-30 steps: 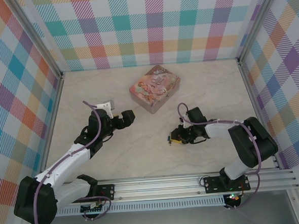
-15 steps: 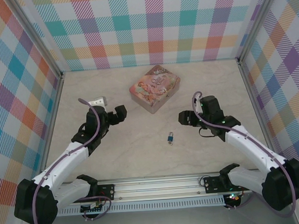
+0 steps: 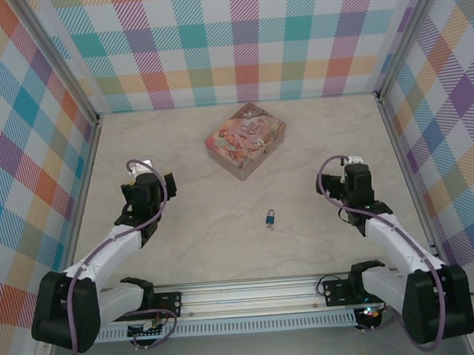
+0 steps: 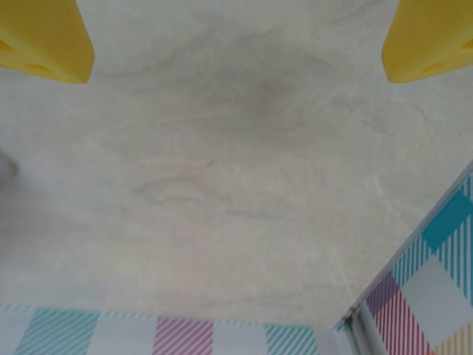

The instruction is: Unlock the padlock with the key

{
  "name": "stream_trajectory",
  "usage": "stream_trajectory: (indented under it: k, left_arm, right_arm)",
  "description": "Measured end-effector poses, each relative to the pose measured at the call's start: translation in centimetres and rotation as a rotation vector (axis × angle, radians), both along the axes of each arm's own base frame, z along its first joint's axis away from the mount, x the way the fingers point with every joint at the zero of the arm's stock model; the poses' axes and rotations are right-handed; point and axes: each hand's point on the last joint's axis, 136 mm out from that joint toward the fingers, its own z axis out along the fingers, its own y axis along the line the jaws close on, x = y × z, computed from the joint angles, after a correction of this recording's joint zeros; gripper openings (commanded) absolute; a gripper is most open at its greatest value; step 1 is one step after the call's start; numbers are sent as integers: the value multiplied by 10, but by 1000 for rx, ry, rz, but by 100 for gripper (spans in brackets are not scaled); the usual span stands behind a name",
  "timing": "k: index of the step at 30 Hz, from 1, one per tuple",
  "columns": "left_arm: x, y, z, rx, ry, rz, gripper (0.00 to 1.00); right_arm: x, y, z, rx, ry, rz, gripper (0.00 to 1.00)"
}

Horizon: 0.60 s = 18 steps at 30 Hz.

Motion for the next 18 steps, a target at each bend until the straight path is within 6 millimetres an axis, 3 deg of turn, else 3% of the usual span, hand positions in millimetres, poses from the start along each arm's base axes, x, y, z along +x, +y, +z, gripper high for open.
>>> stream_trajectory:
  k: [4,8,13,18]
  left_arm:
    - [-2,2,-32,21,72,-25,100]
    - [0,-4,-50,5,96,-72,100]
    - [10,-13,-54,-23,82,-141,100]
    - [23,-22,-49,-49,28,-212,100]
  right_arm:
    - [10,-11,-26,-42,6,10,100]
    - [23,-6,-31,-46,-65,64,100]
    - [47,5,-19,-43,-202,131,100]
    - [59,11,-39,-40,-215,169,100]
